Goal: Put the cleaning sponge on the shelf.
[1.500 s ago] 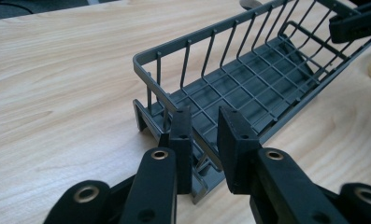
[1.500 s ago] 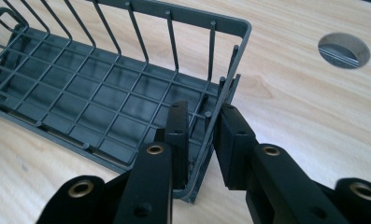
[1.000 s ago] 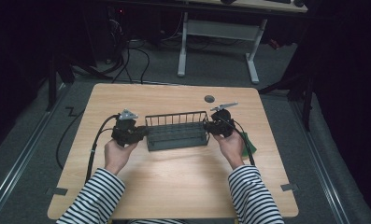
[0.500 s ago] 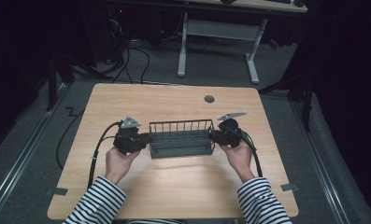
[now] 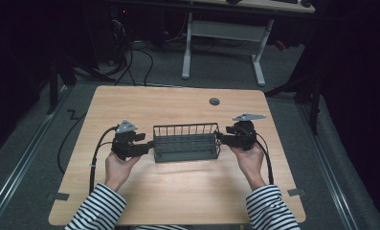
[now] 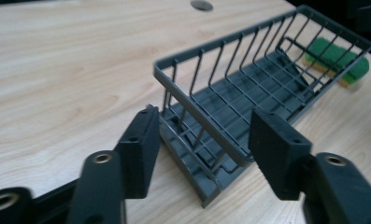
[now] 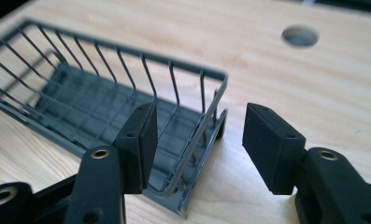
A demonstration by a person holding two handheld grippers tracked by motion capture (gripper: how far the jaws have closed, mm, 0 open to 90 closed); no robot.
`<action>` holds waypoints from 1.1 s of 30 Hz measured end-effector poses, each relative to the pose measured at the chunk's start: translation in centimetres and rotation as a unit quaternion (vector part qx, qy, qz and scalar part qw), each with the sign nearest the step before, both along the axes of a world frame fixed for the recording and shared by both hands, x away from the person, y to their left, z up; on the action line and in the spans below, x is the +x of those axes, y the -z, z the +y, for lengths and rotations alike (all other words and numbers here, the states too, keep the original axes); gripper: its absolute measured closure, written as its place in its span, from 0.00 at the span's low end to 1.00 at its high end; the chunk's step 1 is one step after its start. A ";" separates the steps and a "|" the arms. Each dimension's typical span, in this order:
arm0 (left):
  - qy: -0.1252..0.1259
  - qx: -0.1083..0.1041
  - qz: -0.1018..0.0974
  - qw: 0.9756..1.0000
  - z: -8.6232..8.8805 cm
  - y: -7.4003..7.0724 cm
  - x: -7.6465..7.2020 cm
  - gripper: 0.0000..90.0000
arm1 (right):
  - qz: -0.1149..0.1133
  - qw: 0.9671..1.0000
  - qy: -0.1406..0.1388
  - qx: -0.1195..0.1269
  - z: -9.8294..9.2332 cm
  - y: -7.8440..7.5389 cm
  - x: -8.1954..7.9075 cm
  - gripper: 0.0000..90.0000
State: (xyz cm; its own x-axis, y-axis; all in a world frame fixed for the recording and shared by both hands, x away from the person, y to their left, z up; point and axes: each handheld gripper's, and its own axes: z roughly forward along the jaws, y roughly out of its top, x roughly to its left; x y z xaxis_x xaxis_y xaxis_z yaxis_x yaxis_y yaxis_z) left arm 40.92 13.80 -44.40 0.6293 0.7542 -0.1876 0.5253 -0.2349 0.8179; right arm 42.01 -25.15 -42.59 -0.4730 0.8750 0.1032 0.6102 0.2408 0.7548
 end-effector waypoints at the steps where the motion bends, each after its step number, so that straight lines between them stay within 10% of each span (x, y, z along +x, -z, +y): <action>1: -0.004 -0.007 -0.005 1.000 0.3 -0.1 -0.2 0.47 | -0.009 1.000 0.003 0.005 -0.3 -0.3 -0.3 0.50; 10: -0.052 -0.009 -0.027 0.998 4.3 1.4 -2.0 0.42 | -0.068 0.997 0.033 0.003 -3.6 -0.9 -2.2 0.44; 20: -0.113 0.051 0.041 0.991 7.8 6.5 -1.4 0.32 | -0.008 0.994 0.089 -0.069 -6.3 2.5 -2.3 0.34; 33: -0.125 0.097 0.033 0.987 7.4 8.6 -0.7 0.29 | 0.034 0.988 0.125 -0.086 -8.1 5.1 -1.1 0.29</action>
State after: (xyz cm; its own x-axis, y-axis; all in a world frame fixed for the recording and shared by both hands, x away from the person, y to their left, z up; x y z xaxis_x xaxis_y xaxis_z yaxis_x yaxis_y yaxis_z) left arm 40.27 21.15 -52.97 0.4106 0.9100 -0.0575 0.6366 -0.2410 0.7326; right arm 40.87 -33.29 -47.67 -0.2371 0.9709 -0.0327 0.7144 0.1971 0.6714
